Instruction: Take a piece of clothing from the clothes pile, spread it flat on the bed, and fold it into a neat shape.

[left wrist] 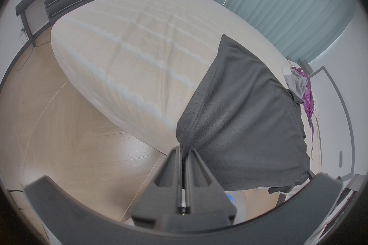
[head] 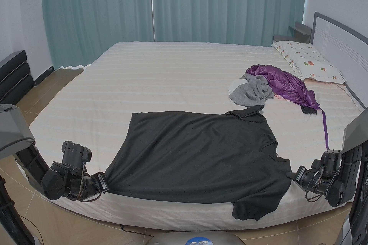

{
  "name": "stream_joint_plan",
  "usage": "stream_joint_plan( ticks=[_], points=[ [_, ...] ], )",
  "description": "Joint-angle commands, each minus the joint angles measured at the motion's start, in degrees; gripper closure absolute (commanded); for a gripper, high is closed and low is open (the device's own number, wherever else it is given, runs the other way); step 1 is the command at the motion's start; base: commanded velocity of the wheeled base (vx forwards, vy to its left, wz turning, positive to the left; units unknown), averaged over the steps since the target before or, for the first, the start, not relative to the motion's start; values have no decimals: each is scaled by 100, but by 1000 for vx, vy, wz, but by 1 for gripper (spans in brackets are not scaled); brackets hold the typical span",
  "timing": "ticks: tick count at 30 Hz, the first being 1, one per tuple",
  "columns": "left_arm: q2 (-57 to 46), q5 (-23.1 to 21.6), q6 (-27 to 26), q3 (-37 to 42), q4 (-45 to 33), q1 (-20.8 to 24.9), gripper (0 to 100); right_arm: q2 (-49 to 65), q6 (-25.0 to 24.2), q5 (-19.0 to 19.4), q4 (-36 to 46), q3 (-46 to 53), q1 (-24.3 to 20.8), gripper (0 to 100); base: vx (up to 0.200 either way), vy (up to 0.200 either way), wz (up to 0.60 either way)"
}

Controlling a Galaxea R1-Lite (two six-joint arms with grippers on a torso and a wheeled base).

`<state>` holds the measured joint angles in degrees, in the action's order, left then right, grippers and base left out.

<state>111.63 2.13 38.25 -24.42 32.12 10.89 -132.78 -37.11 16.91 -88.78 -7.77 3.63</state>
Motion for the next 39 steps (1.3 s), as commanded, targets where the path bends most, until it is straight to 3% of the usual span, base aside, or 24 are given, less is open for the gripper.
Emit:
stream_joint_plan(
  ticks=[1, 8, 9, 10, 18, 20, 24, 34, 39],
  points=[
    [263, -20, 7, -28, 22, 1, 100, -196, 134, 5, 1, 117, -56, 100, 0, 0, 0],
    [456, -64, 24, -63, 40, 10, 100, -442, 529, 5, -25, 276, -64, 100, 0, 0, 0],
    [465, -64, 24, -63, 40, 10, 0, -451, 529, 5, -25, 276, -64, 100, 0, 0, 0],
    [465, -64, 24, -72, 49, 10, 0, -451, 529, 5, -25, 276, -64, 0, 0, 0, 0],
    [412, -99, 77, -169, 57, -16, 0, -117, 327, 41, -95, 170, 23, 0, 0, 0, 0],
    [316, -143, 86, -230, 66, -52, 0, 130, 37, 41, -95, 73, 76, 0, 0, 0, 0],
    [-62, -574, 244, -239, 198, -139, 0, 499, -288, 41, -95, 3, 85, 0, 0, 0, 0],
    [-203, -758, 824, -476, 207, -157, 0, 692, -482, 32, -95, -85, 182, 0, 0, 0, 0],
    [-194, -767, 938, -485, 216, -166, 0, 692, -482, 32, -95, -94, 182, 0, 0, 200, 0]
  ],
)
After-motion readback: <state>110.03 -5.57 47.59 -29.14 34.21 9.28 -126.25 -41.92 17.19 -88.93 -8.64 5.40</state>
